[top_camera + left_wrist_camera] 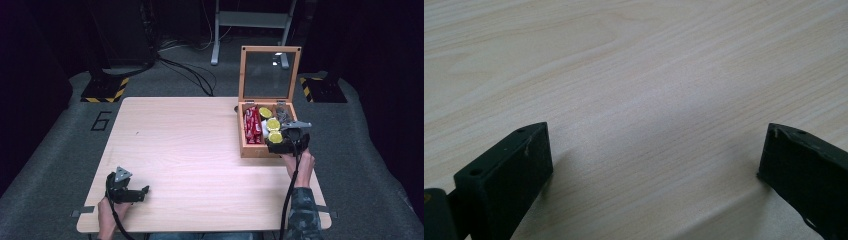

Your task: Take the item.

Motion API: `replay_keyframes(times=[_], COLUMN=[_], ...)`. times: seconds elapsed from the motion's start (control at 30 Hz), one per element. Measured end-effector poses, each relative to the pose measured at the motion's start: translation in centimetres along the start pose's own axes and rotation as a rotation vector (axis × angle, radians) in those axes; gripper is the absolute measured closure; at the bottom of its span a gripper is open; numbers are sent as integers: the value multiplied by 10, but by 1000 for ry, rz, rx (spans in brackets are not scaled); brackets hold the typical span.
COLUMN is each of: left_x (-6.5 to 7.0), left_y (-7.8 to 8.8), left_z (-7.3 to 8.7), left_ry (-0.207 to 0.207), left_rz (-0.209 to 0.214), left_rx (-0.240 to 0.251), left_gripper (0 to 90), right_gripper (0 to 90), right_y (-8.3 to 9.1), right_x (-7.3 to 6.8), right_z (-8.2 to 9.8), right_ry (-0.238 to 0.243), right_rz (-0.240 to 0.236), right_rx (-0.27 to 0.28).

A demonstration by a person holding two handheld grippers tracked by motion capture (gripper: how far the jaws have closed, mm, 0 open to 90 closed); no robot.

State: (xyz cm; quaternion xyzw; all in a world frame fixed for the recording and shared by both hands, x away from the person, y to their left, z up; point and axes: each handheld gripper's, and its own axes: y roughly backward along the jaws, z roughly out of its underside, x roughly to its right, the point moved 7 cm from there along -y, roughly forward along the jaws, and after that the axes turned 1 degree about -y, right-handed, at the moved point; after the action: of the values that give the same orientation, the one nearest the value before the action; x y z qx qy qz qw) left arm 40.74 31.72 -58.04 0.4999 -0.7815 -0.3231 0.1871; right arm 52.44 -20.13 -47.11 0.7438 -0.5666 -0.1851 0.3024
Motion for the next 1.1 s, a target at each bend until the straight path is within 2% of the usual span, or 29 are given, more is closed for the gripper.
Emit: replay_keyframes(times=[0.2, 0.37, 0.47, 0.63, 0.73, 1.0, 1.1], left_x=[0, 0, 0, 0, 0, 0, 0], left_y=[0, 0, 0, 0, 0, 0, 0], left_z=[0, 0, 0, 0, 0, 0, 0], left_ry=[2, 2, 2, 2, 2, 3, 2], left_rz=[1, 1, 1, 1, 1, 0, 0], left_rx=[1, 0, 1, 0, 1, 2, 2], left_gripper=[5, 5, 5, 5, 5, 5, 5], right_gripper=[68, 133, 153, 227, 248, 298, 310], right_y=[-17, -25, -31, -35, -37, -41, -42], right_x=[1, 2, 4, 8, 8, 6, 4], right_z=[-10, -11, -10, -8, -7, -8, -7], right_ry=[-6, 11, 2, -18, -5, 27, 16], right_rz=[5, 14, 27, 47, 44, 74, 67], right_rx=[-13, -8, -9, -12, -15, -14, -21])
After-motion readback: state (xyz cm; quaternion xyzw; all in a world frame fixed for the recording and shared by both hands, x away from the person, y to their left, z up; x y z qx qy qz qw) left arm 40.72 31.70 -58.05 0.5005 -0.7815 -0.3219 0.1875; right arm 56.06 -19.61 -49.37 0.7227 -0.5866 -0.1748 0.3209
